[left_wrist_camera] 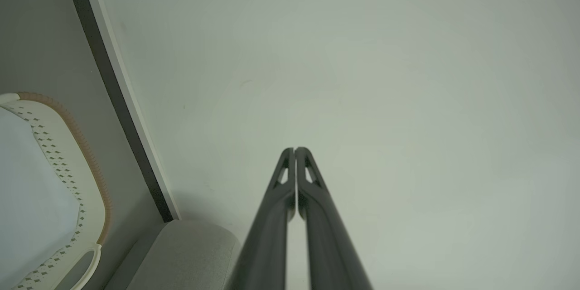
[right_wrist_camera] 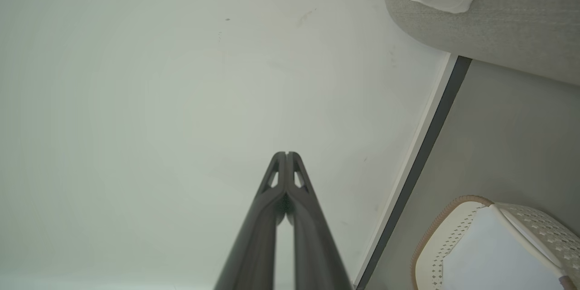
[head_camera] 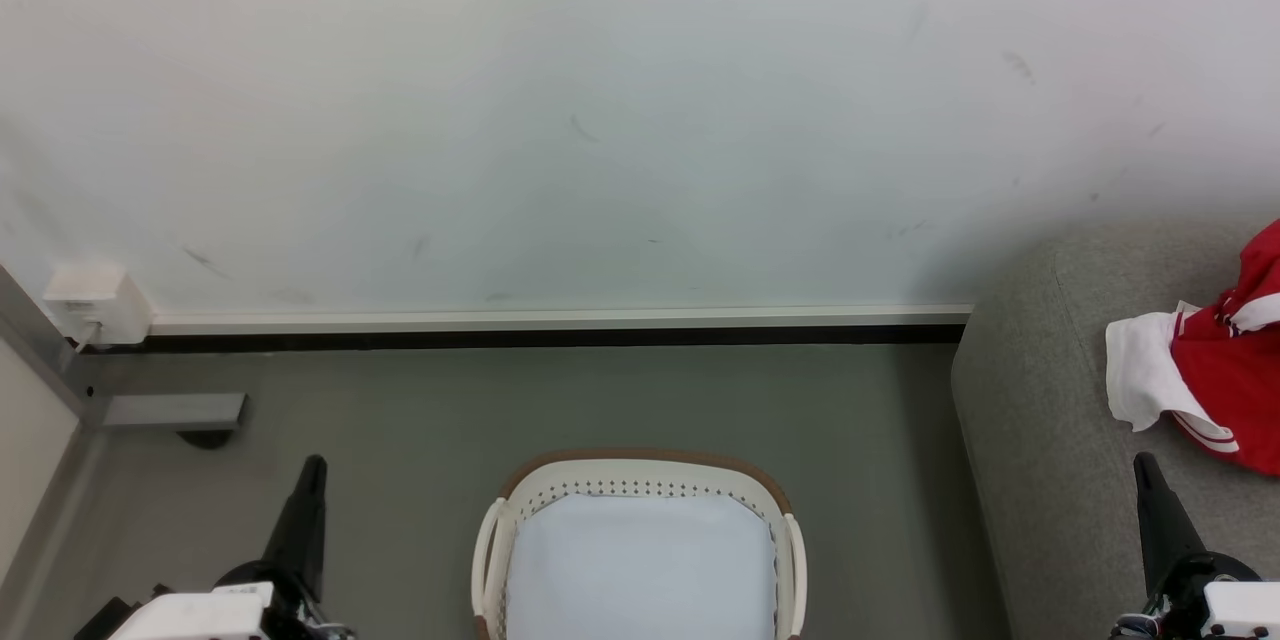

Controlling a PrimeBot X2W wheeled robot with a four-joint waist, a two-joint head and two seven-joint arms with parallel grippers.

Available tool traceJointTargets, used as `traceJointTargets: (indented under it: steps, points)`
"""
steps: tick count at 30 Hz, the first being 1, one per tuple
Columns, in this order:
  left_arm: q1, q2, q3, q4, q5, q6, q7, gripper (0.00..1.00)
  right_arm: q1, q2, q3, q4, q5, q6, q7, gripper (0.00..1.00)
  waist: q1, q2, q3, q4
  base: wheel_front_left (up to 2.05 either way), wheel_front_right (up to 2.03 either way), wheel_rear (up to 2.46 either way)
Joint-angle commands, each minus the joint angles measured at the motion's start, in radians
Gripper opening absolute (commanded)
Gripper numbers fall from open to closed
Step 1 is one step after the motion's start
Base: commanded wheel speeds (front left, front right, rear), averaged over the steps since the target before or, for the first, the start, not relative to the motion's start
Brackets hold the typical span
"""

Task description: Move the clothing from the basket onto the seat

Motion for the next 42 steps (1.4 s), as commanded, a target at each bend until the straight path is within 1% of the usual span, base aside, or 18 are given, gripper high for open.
traceJointTargets:
  steps: [1, 42]
  points:
    - [-0.009, 0.005, 0.002, -0.003, -0.014, -0.006, 0.004, 0.00, -0.012, -0.008, -0.004, -0.005, 0.001, -0.002, 0.003, 0.00, -0.0001, -0.0001, 0.000, 0.000, 0.00, 0.00, 0.00]
    - [-0.008, 0.005, 0.002, -0.003, -0.014, -0.006, 0.004, 0.00, -0.012, -0.008, -0.004, -0.004, 0.001, -0.002, 0.003, 0.00, -0.0001, -0.0001, 0.000, 0.000, 0.00, 0.00, 0.00]
